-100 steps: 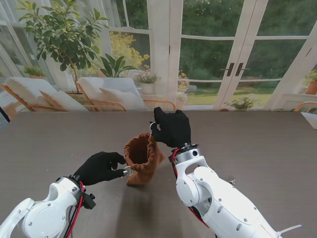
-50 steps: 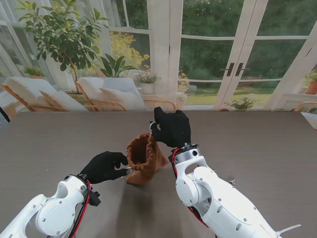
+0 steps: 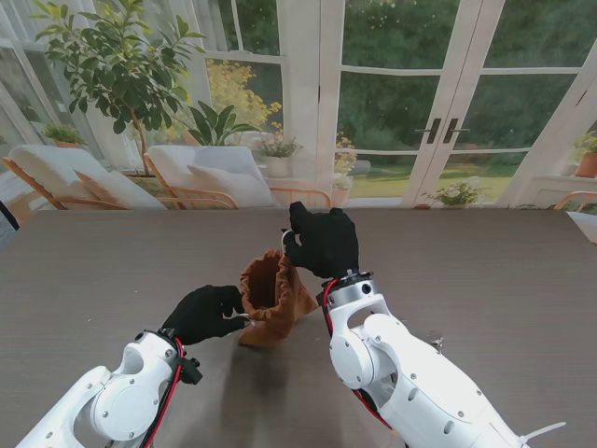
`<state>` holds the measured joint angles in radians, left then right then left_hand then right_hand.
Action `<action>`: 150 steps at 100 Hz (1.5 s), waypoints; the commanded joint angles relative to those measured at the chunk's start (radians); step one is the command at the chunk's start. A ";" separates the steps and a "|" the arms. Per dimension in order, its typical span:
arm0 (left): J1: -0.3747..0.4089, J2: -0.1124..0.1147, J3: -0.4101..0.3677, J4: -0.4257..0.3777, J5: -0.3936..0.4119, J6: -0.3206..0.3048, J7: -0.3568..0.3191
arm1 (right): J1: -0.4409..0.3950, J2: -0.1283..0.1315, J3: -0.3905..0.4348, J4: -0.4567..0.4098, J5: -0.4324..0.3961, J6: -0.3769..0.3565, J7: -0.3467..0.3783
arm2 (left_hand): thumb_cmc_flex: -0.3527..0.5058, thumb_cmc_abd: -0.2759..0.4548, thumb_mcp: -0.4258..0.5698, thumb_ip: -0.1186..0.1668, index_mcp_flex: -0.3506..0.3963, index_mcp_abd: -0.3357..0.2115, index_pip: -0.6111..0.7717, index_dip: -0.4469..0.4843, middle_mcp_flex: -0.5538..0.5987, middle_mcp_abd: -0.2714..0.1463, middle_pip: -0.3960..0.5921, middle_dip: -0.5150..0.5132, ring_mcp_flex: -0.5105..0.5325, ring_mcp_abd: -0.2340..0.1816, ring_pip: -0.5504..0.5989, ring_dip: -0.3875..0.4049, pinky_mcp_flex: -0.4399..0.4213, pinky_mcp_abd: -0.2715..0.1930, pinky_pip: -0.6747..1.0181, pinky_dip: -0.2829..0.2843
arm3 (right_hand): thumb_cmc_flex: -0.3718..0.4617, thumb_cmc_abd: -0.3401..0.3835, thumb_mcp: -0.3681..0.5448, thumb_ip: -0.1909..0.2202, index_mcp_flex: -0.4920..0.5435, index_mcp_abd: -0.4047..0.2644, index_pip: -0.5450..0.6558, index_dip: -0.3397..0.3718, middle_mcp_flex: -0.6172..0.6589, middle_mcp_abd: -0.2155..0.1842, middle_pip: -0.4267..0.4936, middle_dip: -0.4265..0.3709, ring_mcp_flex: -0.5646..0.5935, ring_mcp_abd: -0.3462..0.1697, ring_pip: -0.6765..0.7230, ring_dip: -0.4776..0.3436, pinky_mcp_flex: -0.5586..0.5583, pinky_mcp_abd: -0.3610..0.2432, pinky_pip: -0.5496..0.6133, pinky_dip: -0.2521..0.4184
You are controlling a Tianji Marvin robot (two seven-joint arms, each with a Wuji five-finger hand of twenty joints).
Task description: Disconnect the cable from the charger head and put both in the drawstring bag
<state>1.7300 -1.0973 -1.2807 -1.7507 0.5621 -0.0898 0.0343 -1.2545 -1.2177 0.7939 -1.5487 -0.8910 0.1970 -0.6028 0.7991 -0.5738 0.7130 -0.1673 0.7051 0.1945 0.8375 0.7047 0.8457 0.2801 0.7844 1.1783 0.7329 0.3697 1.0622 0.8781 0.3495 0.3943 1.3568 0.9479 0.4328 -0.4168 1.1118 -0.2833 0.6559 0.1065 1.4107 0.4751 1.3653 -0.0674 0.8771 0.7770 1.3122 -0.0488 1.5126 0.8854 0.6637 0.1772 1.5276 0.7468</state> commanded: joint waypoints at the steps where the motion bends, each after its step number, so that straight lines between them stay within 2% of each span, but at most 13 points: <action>1: 0.000 -0.015 0.009 0.012 -0.020 -0.002 -0.001 | -0.004 -0.005 -0.003 -0.003 0.000 0.001 0.010 | 0.056 -0.035 -0.040 -0.018 0.015 -0.041 0.057 -0.022 0.023 -0.015 0.013 0.042 0.045 0.007 0.034 -0.007 0.017 -0.003 0.051 -0.012 | 0.022 0.007 0.012 0.011 -0.008 0.047 0.076 0.035 0.081 0.037 -0.005 -0.007 0.011 -0.132 0.039 0.017 0.447 -0.014 0.043 -0.031; 11: -0.003 -0.025 0.019 0.026 -0.052 0.002 0.029 | -0.004 -0.007 -0.003 0.002 0.004 0.002 0.008 | 0.101 0.019 -0.048 -0.007 0.047 -0.060 0.050 -0.048 0.054 -0.004 -0.026 0.141 0.049 0.037 0.021 -0.011 0.018 0.015 0.050 -0.013 | 0.022 0.007 0.012 0.011 -0.008 0.047 0.076 0.035 0.081 0.037 -0.005 -0.007 0.011 -0.132 0.040 0.017 0.447 -0.015 0.042 -0.031; 28: -0.004 -0.046 0.028 0.050 -0.140 -0.012 0.086 | -0.005 -0.008 -0.003 0.005 0.009 0.003 0.006 | 0.169 0.105 -0.064 0.008 0.107 -0.078 0.068 -0.045 0.100 0.027 -0.099 0.152 0.050 0.092 -0.014 -0.020 0.005 0.045 0.041 -0.001 | 0.023 0.008 0.011 0.011 -0.007 0.045 0.074 0.035 0.080 0.038 -0.007 -0.007 0.011 -0.131 0.041 0.017 0.446 -0.014 0.041 -0.032; 51: 0.010 -0.058 0.022 0.054 -0.226 -0.039 0.102 | -0.004 -0.008 -0.002 0.010 0.011 0.003 0.005 | 0.221 0.173 -0.144 0.012 0.062 -0.052 0.105 0.036 0.093 0.048 -0.120 0.155 0.027 0.124 -0.030 -0.010 -0.024 0.053 0.027 0.026 | 0.024 0.009 0.010 0.011 -0.007 0.045 0.073 0.035 0.080 0.038 -0.008 -0.007 0.011 -0.133 0.040 0.017 0.447 -0.015 0.041 -0.032; 60: 0.017 -0.065 0.018 0.053 -0.252 -0.052 0.119 | -0.004 -0.008 0.000 0.012 0.011 0.003 0.006 | 0.240 0.218 -0.205 0.010 0.042 -0.025 0.123 0.082 0.089 0.064 -0.118 0.112 0.026 0.145 -0.034 -0.003 -0.027 0.066 0.027 0.048 | 0.023 0.010 0.009 0.010 -0.007 0.045 0.072 0.036 0.080 0.037 -0.009 -0.006 0.011 -0.134 0.041 0.017 0.447 -0.016 0.042 -0.031; 72: 0.020 -0.078 0.020 0.060 -0.255 -0.069 0.180 | -0.006 -0.008 0.001 0.015 0.012 0.001 0.004 | 0.272 0.249 -0.260 0.014 0.016 0.028 0.168 0.130 0.122 0.067 -0.072 -0.003 0.074 0.157 -0.010 -0.003 0.016 0.100 0.039 0.071 | 0.024 0.010 0.008 0.010 -0.007 0.044 0.071 0.036 0.080 0.038 -0.010 -0.006 0.011 -0.136 0.041 0.018 0.447 -0.016 0.042 -0.031; 88: 0.018 -0.095 0.023 0.074 -0.222 -0.079 0.269 | -0.007 -0.006 0.004 0.021 0.009 -0.004 0.001 | 0.271 0.314 -0.311 0.013 0.005 0.168 0.290 0.233 0.148 0.061 0.024 0.034 0.132 0.147 0.049 0.000 0.077 0.132 0.067 0.072 | 0.025 0.011 0.007 0.010 -0.007 0.042 0.069 0.036 0.080 0.038 -0.012 -0.006 0.011 -0.134 0.041 0.018 0.447 -0.016 0.042 -0.031; 106: 0.018 -0.099 0.019 0.069 -0.261 -0.096 0.268 | -0.006 -0.006 0.006 0.026 0.008 -0.007 -0.002 | 0.346 0.336 -0.395 0.027 -0.025 0.170 0.300 0.258 0.107 0.068 0.023 0.060 0.083 0.150 0.025 -0.002 0.019 0.109 0.037 0.059 | 0.026 0.011 0.007 0.010 -0.007 0.042 0.068 0.036 0.080 0.039 -0.013 -0.006 0.011 -0.132 0.041 0.018 0.447 -0.015 0.042 -0.031; 112: 0.022 -0.098 0.014 0.061 -0.320 -0.107 0.236 | -0.006 -0.006 0.007 0.027 0.008 -0.007 -0.002 | 0.365 0.310 -0.378 0.022 -0.011 0.155 0.288 0.245 0.101 0.074 -0.007 0.040 0.065 0.152 -0.004 -0.008 -0.005 0.105 0.022 0.055 | 0.025 0.012 0.006 0.009 -0.008 0.040 0.066 0.036 0.080 0.038 -0.014 -0.006 0.011 -0.132 0.041 0.017 0.447 -0.016 0.041 -0.031; 119: 0.031 -0.094 0.007 0.043 -0.374 -0.102 0.194 | -0.005 -0.005 0.007 0.029 0.008 -0.008 -0.001 | 0.287 0.242 -0.203 -0.025 0.028 0.135 0.261 0.255 0.084 0.074 -0.050 0.176 0.034 0.133 -0.018 0.004 -0.026 0.087 0.015 0.059 | 0.026 0.013 0.005 0.010 -0.008 0.040 0.065 0.036 0.080 0.039 -0.014 -0.006 0.011 -0.133 0.041 0.017 0.446 -0.016 0.041 -0.031; 128: 0.043 -0.089 -0.006 0.027 -0.407 -0.101 0.160 | -0.005 -0.005 0.008 0.030 0.008 -0.007 0.000 | 0.226 0.183 -0.066 -0.059 0.048 0.109 0.251 0.264 0.062 0.067 -0.058 0.227 0.010 0.107 -0.010 0.010 -0.038 0.056 0.018 0.064 | 0.027 0.013 0.003 0.010 -0.007 0.039 0.065 0.037 0.079 0.039 -0.016 -0.006 0.011 -0.131 0.041 0.017 0.446 -0.015 0.040 -0.031; 141: 0.067 -0.082 -0.024 -0.011 -0.508 -0.077 0.088 | -0.004 -0.005 0.008 0.032 0.011 -0.004 0.004 | 0.234 0.147 -0.001 -0.064 0.030 0.127 0.237 0.255 0.024 0.088 -0.078 0.252 -0.034 0.112 -0.014 0.018 -0.082 0.040 0.009 0.075 | 0.026 0.014 0.002 0.010 -0.008 0.038 0.063 0.037 0.080 0.039 -0.018 -0.005 0.011 -0.131 0.042 0.018 0.447 -0.015 0.041 -0.031; 150: 0.079 -0.075 -0.035 -0.026 -0.521 -0.065 0.058 | -0.004 -0.006 0.008 0.033 0.012 -0.002 0.005 | 0.224 0.126 0.044 -0.081 0.032 0.128 0.260 0.250 0.029 0.093 -0.097 0.269 -0.039 0.120 -0.010 0.029 -0.087 0.038 0.008 0.095 | 0.027 0.014 0.002 0.010 -0.008 0.037 0.062 0.038 0.079 0.040 -0.019 -0.005 0.011 -0.130 0.043 0.018 0.447 -0.015 0.041 -0.031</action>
<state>1.7983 -1.1796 -1.3150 -1.7666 -0.0123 -0.1586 0.0992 -1.2563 -1.2208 0.8018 -1.5136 -0.8782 0.1952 -0.6111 0.9914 -0.4065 0.6547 -0.2215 0.7283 0.3699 1.0599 0.9467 0.8919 0.3786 0.6966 1.4203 0.7173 0.4770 1.0452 0.8896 0.2886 0.4921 1.3765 1.0123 0.4328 -0.4168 1.1118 -0.2833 0.6559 0.1065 1.4107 0.4753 1.3653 -0.0674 0.8771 0.7770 1.3122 -0.0489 1.5142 0.8856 0.6637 0.1772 1.5276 0.7468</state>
